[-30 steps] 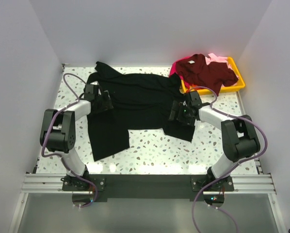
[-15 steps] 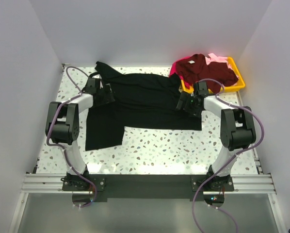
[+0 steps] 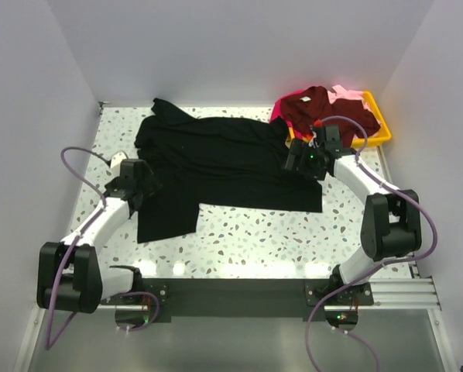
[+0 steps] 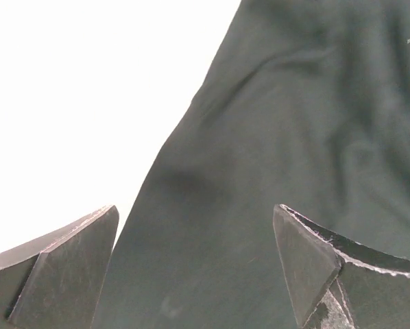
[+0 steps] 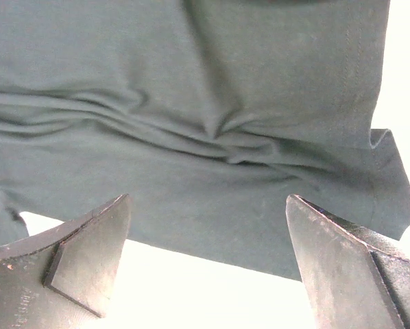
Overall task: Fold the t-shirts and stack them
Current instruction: Flatten the tshirt out
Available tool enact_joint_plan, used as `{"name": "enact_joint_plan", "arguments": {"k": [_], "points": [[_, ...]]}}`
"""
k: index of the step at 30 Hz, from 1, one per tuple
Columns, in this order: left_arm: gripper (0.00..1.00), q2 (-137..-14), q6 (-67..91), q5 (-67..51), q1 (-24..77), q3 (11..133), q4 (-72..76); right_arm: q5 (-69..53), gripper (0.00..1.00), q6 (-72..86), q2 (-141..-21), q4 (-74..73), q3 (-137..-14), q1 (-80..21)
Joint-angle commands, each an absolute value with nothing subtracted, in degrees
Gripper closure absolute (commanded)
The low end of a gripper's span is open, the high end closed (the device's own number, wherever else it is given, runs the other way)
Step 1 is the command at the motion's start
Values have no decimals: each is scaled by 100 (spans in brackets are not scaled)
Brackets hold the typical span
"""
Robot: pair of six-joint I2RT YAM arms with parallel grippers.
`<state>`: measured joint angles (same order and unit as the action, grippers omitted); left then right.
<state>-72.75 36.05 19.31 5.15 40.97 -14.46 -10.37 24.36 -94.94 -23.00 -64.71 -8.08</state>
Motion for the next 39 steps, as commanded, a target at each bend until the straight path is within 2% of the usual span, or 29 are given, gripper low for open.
{"name": "enact_joint_plan", "arguments": {"k": [1, 9, 16, 22, 29, 32, 39], "points": [[0, -6944, 4560, 2426, 483, 3561, -1950, -1335, 1, 2355, -9079, -2154, -6285, -774], [3, -6469, 5632, 2821, 580, 3033, -2750, -1898, 1, 2435, -9140, -1864, -6135, -712], [7, -6117, 5976, 2892, 589, 2690, -3260, -2171, 1, 2496, -9228, -1644, -5968, -589], [20, -5898, 6196, 2655, 589, 2312, -3244, -2302, 1, 2461, -9272, -1626, -5933, -466], [48, -6029, 6065, 2417, 615, 2188, -3006, -2347, 1, 2487, -9246, -1591, -5915, -378], [52, -6108, 5942, 2338, 676, 2188, -2944, -2355, 1, 2531, -9220, -1556, -5880, -369], [52, -6205, 5889, 2259, 844, 2180, -2909, -2399, 1, 2584, -9158, -1538, -5819, -360]]}}
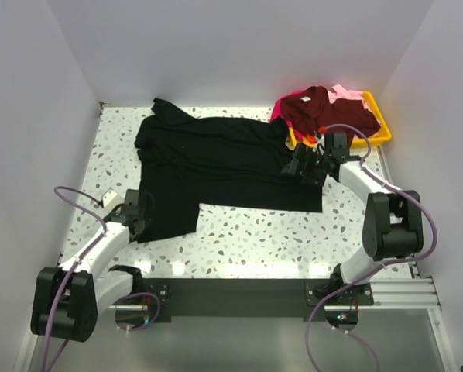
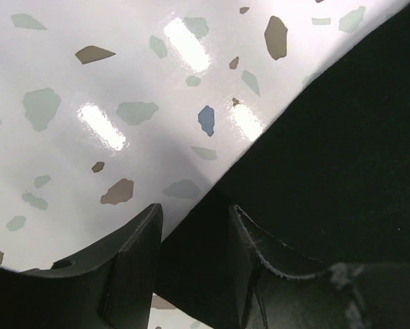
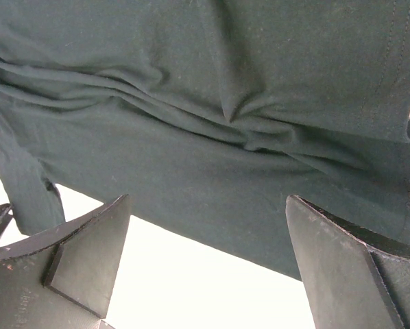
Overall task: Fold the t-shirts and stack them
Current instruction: Flatten the tshirt out
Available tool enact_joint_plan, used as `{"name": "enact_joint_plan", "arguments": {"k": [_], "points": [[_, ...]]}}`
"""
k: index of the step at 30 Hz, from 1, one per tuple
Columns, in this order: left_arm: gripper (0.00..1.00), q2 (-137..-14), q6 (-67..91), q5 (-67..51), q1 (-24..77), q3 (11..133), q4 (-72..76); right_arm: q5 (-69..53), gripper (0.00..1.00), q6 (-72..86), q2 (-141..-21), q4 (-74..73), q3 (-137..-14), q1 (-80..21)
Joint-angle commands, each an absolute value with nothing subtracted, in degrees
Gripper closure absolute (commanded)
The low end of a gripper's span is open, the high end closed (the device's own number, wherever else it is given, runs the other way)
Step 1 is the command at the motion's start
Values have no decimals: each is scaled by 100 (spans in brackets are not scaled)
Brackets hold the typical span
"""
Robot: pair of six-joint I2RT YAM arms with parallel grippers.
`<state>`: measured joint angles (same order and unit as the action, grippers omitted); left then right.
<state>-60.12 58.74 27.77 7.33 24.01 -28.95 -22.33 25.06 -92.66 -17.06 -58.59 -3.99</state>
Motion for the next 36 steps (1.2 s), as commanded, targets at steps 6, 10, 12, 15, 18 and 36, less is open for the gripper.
{"name": "enact_joint_plan", "arguments": {"k": [6, 10, 12, 15, 18, 36], "points": [[59, -6433, 5827, 2250, 975, 2241, -2909, -2391, 1, 2593, -9018, -1556, -5748, -352], [75, -6478, 5783, 2215, 1019, 2259, -2865, -2391, 1, 2610, -8921, -1556, -5687, -360], [85, -6504, 5731, 2171, 1028, 2250, -2830, -2399, 1, 2628, -8877, -1556, -5669, -352], [98, -6513, 5669, 2101, 1028, 2250, -2769, -2399, 1, 2628, -8798, -1573, -5643, -352], [100, -6452, 5564, 2022, 1028, 2276, -2725, -2356, 1, 2593, -8719, -1643, -5643, -352], [100, -5792, 4351, 1407, 1028, 3102, -2962, -827, 3, 2610, -8227, -2461, -5046, 316]]}}
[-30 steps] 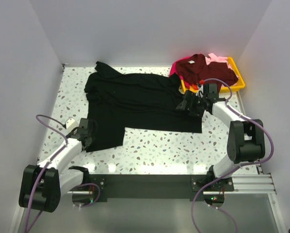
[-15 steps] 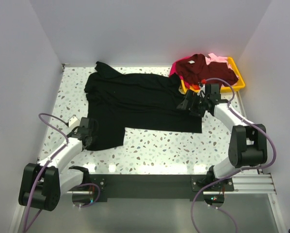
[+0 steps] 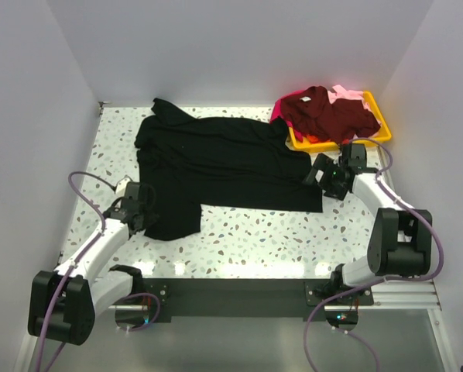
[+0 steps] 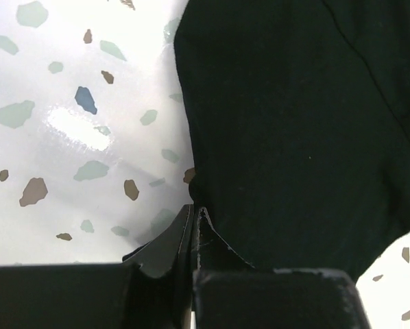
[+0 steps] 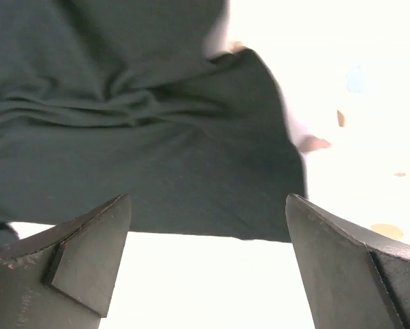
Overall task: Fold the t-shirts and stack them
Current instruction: Flatten the tshirt out
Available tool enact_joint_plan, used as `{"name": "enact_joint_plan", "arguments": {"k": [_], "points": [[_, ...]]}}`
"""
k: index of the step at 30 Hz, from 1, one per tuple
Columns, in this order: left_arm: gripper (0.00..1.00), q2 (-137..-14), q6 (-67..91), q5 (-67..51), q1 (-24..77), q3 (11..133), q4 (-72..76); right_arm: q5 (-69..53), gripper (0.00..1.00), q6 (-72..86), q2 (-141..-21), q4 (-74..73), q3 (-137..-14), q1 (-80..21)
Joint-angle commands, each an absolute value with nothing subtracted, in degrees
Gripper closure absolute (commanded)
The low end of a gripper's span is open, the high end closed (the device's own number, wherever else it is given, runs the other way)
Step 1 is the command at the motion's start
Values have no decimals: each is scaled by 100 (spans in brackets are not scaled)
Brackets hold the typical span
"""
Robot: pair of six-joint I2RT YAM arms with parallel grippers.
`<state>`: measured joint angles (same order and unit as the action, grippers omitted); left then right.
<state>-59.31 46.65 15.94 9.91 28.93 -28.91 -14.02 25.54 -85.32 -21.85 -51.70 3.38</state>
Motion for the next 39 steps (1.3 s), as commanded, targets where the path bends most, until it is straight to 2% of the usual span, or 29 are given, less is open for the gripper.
{"name": "enact_joint_plan", "arguments": {"k": [1, 12, 24, 39], "points": [[100, -5783, 4281, 1371, 1028, 3111, -2945, -722, 3, 2636, -8209, -2487, -5019, 316], [100, -5880, 3815, 844, 1037, 3305, -2584, -61, 11, 2698, -7998, -2883, -4527, 316], [100, -6012, 3604, 721, 1028, 3322, -2382, -220, 41, 2760, -8200, -2681, -4184, 281], [100, -5977, 3577, 729, 1028, 3419, -2417, -263, 49, 2716, -8710, -2268, -4403, 264]]}}
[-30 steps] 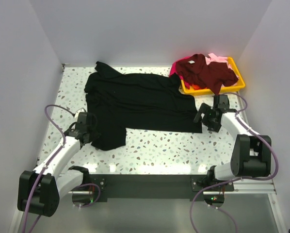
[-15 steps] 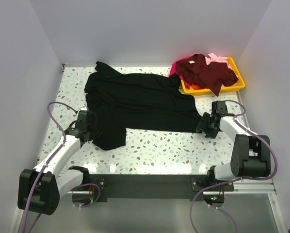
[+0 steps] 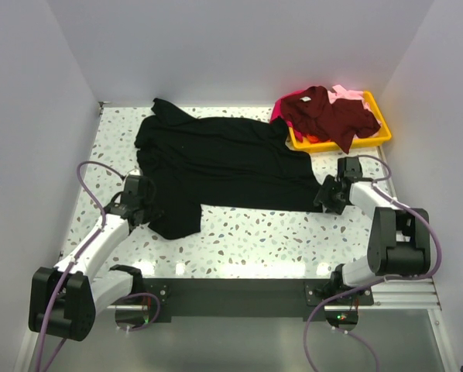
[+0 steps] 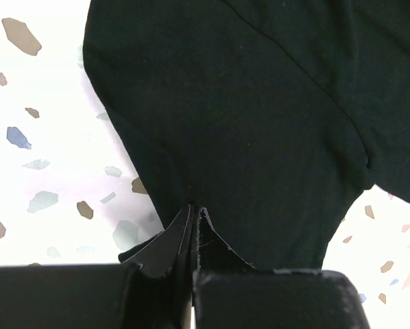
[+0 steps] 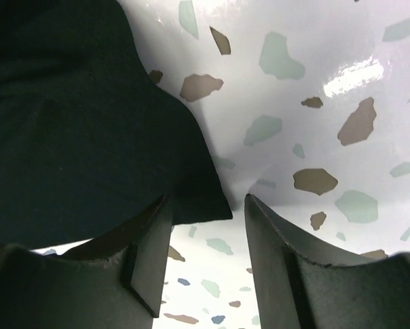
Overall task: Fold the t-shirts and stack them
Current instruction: Flatten the tshirt out
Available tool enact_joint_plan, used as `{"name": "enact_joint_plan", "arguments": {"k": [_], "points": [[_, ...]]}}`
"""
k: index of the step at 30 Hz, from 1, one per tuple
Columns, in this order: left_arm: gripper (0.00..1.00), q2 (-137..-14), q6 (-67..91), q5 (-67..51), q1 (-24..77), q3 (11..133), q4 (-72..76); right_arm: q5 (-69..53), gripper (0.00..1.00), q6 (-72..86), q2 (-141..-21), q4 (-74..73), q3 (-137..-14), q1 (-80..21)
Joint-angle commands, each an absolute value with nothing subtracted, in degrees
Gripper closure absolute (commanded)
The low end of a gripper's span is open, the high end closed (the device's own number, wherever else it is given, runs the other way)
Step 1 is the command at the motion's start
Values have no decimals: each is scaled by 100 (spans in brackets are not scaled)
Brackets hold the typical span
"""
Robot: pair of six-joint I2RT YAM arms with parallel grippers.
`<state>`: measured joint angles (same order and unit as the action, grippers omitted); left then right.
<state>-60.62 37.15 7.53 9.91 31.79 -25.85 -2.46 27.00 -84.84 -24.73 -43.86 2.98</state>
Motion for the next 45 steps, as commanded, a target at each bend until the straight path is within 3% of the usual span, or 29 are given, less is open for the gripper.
{"name": "enact_joint_plan", "arguments": {"k": [1, 8, 10, 11, 12, 37, 45], "points": [[100, -5977, 3577, 721, 1028, 3419, -2426, -281, 51, 2725, -8736, -2241, -4369, 264], [100, -5941, 3533, 686, 1028, 3445, -2461, -430, 76, 2654, -8737, -2250, -4254, 246], [100, -5941, 3524, 651, 1028, 3454, -2452, -483, 93, 2602, -8693, -2302, -4254, 237], [100, -5941, 3524, 642, 1028, 3454, -2461, -501, 93, 2593, -8675, -2320, -4263, 237], [100, -5933, 3524, 633, 1028, 3445, -2470, -518, 100, 2567, -8657, -2346, -4271, 237], [100, -4325, 3726, 422, 1028, 4403, -4050, -888, 100, 2074, -5942, -4877, -4763, 53], [100, -3788, 3893, 536, 1028, 5000, -4780, -589, 100, 2329, -5590, -5291, -4825, -615]]}}
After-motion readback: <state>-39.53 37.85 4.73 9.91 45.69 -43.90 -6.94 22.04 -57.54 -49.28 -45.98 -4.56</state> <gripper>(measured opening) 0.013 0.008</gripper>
